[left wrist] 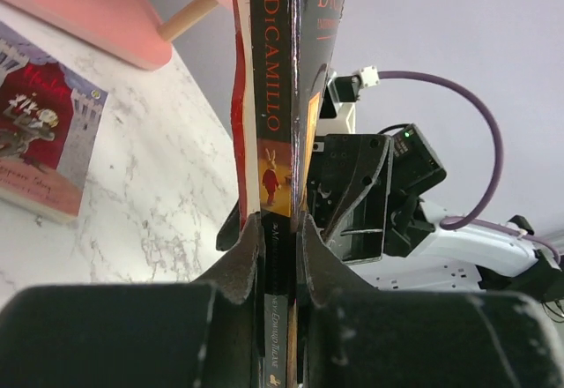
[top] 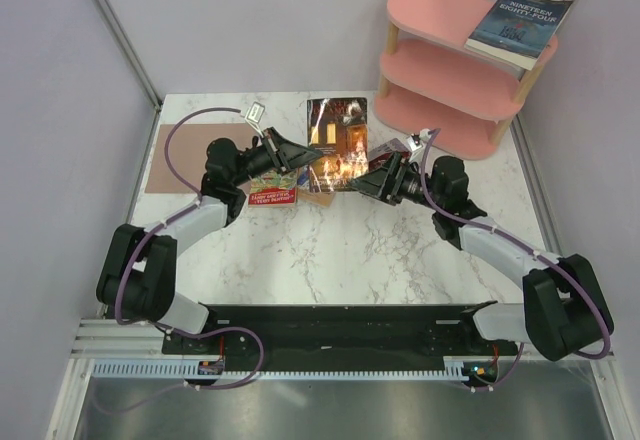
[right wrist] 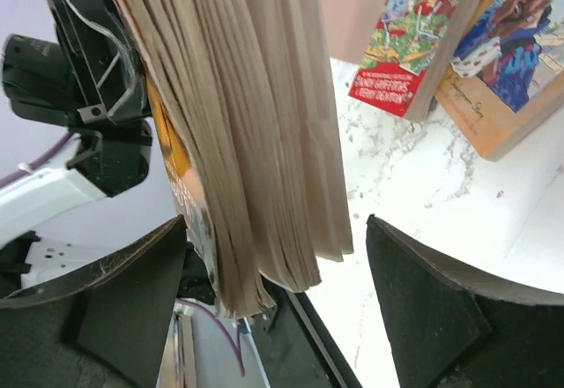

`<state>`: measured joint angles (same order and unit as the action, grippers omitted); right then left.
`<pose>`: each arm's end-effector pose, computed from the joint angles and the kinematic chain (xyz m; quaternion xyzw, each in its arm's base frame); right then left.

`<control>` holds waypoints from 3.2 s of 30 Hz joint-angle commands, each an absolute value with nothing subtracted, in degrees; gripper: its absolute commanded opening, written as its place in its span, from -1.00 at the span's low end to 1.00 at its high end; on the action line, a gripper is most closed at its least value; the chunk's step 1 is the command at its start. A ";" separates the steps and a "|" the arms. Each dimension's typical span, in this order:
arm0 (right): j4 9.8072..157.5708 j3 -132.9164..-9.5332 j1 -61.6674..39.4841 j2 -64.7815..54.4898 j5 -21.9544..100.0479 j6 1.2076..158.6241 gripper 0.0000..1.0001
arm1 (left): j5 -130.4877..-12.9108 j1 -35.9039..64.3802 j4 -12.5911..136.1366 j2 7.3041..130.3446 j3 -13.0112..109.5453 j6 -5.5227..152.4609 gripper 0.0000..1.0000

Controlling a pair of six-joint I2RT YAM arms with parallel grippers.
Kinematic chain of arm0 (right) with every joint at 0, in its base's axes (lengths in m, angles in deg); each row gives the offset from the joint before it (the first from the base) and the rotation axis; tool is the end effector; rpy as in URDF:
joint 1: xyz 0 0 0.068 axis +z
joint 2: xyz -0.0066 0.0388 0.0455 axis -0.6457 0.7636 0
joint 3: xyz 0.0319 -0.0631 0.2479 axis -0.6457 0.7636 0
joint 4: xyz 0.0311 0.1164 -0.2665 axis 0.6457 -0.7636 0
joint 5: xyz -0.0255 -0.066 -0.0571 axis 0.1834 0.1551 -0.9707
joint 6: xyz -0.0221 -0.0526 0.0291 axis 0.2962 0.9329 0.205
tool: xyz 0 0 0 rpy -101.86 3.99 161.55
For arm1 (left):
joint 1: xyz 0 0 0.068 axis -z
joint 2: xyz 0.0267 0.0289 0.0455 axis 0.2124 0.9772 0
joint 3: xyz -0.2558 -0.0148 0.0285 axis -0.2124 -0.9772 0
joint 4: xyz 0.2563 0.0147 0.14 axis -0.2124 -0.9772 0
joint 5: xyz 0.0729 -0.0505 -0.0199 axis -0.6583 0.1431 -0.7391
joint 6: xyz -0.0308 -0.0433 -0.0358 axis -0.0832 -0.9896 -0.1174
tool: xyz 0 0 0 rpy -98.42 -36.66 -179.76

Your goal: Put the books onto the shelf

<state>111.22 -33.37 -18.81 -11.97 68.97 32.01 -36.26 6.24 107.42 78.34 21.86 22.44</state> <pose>0.2901 0.1462 0.2169 0.0080 0.7521 0.5705 0.3299 0.3305 -0.1467 0.2485 0.0342 0.6670 -0.6419 0.3768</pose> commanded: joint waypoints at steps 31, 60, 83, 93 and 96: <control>125.16 -30.39 -19.39 -17.23 69.20 27.31 -0.95 | -32.77 7.60 118.12 82.36 24.53 16.41 -0.96; 76.73 -87.33 -40.37 -7.31 65.23 50.88 -1.00 | -44.36 2.68 74.61 65.84 12.93 49.01 0.12; 93.60 -98.43 -65.35 8.08 81.24 27.58 -0.96 | -43.66 2.77 76.72 65.84 6.77 48.93 0.10; 103.53 -91.83 -67.64 9.04 82.65 19.41 -0.95 | -43.05 2.77 76.72 65.75 6.86 49.10 0.08; 105.99 -90.43 -67.73 9.40 82.91 17.30 -0.90 | -42.96 2.68 76.63 65.66 6.77 49.19 0.08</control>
